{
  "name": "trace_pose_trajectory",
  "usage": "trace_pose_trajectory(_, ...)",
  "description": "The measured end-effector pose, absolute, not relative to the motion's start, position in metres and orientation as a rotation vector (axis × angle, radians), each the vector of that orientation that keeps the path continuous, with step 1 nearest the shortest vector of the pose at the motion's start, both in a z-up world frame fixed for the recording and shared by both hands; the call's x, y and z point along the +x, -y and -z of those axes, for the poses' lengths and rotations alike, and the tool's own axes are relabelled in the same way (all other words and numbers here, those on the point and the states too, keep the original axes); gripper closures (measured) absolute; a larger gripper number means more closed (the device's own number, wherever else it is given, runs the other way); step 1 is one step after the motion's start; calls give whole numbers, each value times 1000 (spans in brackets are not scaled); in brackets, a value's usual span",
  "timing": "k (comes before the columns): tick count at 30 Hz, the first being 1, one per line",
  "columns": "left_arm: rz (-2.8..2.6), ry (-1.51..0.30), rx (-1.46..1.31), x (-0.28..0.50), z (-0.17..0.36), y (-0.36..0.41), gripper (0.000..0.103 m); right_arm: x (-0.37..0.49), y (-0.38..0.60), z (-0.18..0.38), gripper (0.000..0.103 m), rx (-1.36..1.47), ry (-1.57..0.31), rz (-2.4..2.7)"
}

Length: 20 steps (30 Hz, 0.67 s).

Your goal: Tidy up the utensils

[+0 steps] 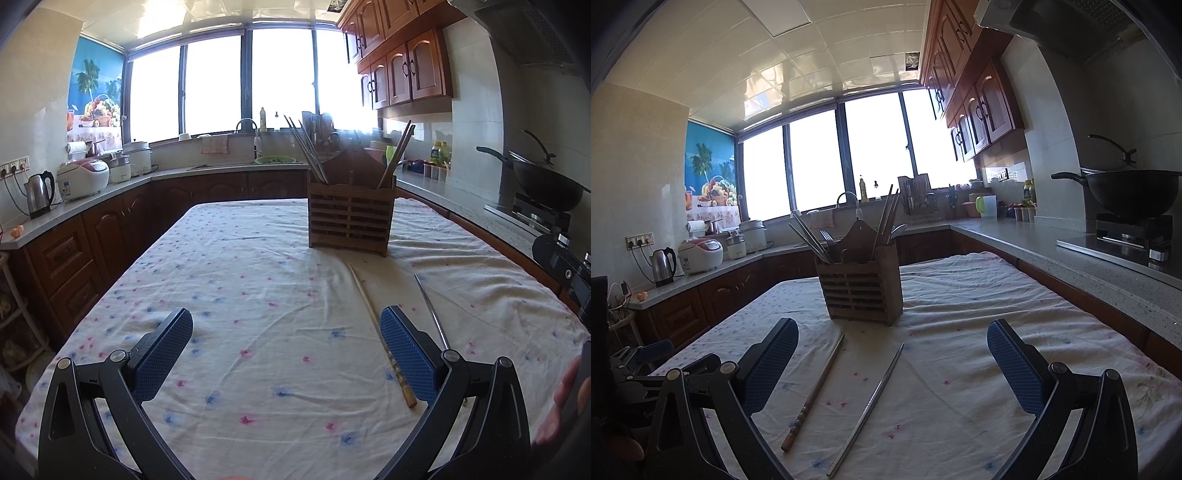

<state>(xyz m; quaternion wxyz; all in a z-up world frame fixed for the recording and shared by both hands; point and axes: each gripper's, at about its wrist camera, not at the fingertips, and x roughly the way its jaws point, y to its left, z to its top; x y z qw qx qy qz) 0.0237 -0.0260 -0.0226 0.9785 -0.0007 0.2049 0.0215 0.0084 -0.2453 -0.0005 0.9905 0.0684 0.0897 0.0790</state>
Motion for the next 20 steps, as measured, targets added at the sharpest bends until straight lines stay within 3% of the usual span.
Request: trace_pose_trajectory(20,12,-506,-19,43,18,23,0,32,241,-7,0,145,-291,-165)
